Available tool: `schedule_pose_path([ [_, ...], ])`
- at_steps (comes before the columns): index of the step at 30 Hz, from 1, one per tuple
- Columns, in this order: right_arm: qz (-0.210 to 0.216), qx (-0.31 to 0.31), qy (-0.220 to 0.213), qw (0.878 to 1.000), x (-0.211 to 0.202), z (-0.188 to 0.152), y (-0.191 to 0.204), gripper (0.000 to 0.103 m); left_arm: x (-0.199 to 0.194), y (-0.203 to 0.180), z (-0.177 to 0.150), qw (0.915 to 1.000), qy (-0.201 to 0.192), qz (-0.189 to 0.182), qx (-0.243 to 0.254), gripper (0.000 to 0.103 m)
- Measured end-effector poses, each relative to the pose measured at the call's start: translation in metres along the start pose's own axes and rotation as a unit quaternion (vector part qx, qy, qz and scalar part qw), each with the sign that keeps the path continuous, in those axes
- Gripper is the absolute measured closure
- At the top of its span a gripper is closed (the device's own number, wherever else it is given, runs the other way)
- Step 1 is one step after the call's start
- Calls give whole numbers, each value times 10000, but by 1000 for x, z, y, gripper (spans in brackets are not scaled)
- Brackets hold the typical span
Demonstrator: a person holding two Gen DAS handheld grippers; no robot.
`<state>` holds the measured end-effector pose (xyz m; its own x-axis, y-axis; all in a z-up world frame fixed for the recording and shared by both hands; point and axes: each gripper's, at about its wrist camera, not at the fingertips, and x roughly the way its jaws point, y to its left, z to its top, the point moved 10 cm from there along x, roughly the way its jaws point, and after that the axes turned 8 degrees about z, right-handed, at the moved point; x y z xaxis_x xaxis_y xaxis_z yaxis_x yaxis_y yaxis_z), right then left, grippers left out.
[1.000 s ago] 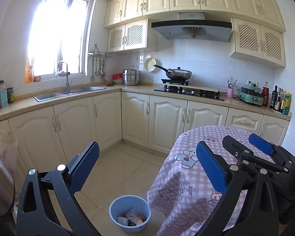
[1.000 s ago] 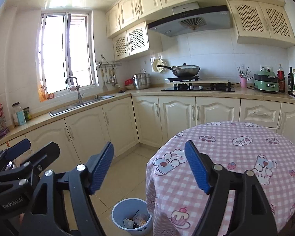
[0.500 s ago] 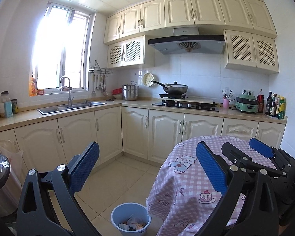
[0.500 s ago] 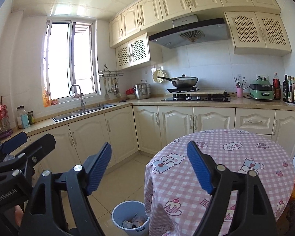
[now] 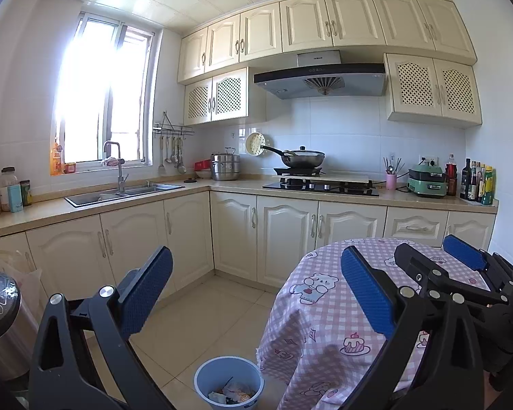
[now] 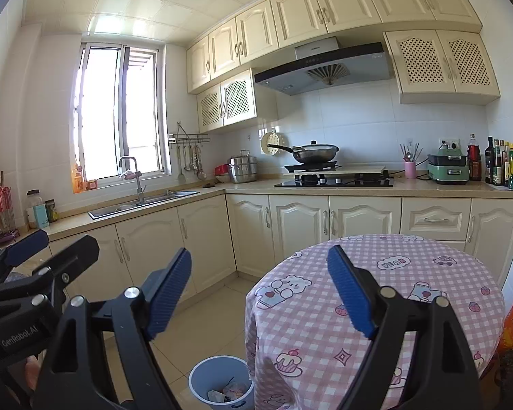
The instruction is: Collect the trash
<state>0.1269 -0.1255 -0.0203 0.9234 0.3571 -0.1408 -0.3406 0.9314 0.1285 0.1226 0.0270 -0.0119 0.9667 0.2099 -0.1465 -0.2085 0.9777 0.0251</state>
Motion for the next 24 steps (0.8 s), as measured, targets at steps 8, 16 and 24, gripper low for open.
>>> schedule_pose_path([
  [8,-18,-22,-29,10000,-3,0,0,22,0,2,-1,10000,1,0,-6,8],
  [16,-28,-12,-18,10000,-3,-3,-3,22,-1,0,-3,10000,26,-25,35,8],
  [24,-29,0,-11,10000,-3,-4,-3,22,-1,1,-2,10000,28,-25,13,8],
])
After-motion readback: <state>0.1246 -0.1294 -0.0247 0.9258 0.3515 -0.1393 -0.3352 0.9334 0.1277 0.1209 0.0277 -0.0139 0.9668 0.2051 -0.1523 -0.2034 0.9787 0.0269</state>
